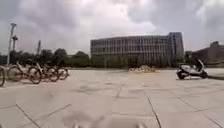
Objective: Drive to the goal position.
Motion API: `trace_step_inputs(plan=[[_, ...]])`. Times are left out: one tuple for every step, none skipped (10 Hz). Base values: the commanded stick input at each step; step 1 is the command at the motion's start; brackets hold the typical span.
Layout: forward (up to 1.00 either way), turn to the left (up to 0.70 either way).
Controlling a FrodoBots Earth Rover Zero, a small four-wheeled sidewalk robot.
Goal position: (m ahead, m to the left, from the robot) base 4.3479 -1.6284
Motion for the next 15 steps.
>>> trace_step_inputs(plan=[[0.70, -0.14], [0.70, -0.14], [0.70, -0.14], [0.70, -0.14], [0.70, -0.12], [0.70, -0.10], [0.70, -0.07], [0.70, -0.05], [0.70, -0.03], [0.70, 0.00], [0.70, 0.00], [0.70, 0.00], [0.70, 0.00], [0.70, 0.00], [0.70, 0.00]])
